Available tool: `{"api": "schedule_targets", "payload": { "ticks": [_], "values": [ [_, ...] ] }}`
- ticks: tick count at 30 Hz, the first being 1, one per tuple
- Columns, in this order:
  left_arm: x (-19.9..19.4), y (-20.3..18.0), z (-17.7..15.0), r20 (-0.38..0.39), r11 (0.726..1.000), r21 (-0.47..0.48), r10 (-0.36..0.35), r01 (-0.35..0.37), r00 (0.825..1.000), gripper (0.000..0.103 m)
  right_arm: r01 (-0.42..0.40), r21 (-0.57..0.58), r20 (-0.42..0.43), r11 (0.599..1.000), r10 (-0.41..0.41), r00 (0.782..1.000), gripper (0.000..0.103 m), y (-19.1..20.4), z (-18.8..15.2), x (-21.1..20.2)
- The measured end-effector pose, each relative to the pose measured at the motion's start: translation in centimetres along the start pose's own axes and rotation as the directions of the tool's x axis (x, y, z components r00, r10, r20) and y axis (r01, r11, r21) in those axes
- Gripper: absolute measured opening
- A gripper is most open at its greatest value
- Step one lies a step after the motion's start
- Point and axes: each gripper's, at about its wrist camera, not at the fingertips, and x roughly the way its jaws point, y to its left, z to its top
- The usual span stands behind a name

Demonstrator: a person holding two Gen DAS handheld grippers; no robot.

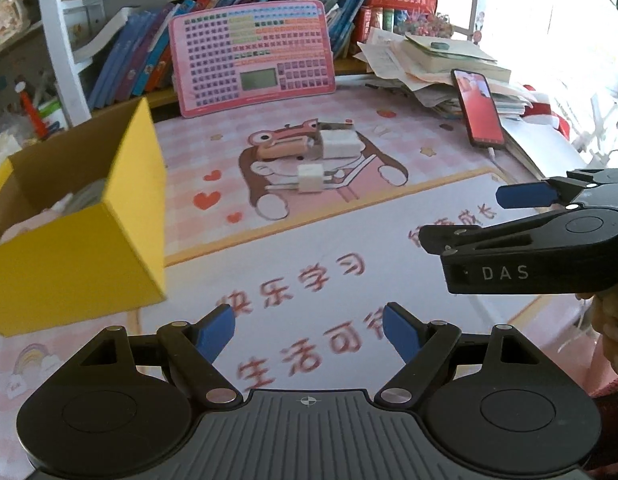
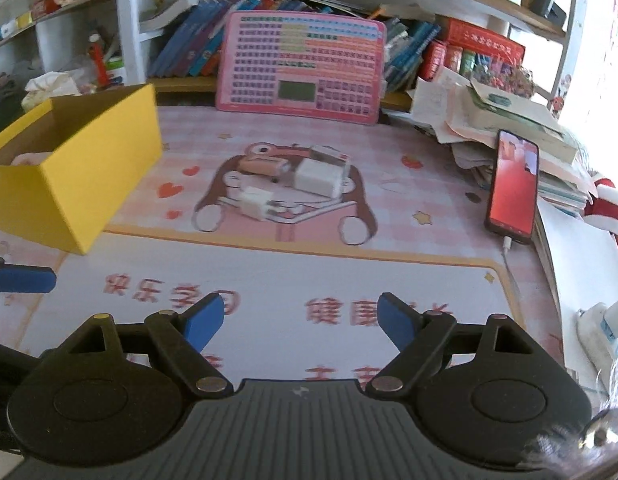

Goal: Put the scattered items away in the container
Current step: 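Move both tools toward the white chargers on the mat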

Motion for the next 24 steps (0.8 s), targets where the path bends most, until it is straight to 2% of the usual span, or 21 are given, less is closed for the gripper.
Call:
{"api": "schedule_targets", "payload": {
  "ticks": [11,20,24],
  "values": [
    [2.7,-1.8,3.5,0.007,0.999,-0.020,0.035,-0.035,0.999,0.083,-0.032,0.041,-0.008,0.999,0.033,0.999,0.083,-4.6,1.3,2.4],
    [6.0,-1.7,6.0,0.003,0.994,-0.017,0.113,-0.112,0.994,0.083,-0.041,0.074,-0.021,0.996,0.042,0.999,0.083,-6.0,3.2,5.8],
    [7.3,-1.7,6.9,0.019,0.995,-0.010,0.101,-0.101,0.995,0.083,-0.038,0.087,-0.015,0.996,0.039,0.999,0.083,-6.6,4.0,7.1]
  ]
}}
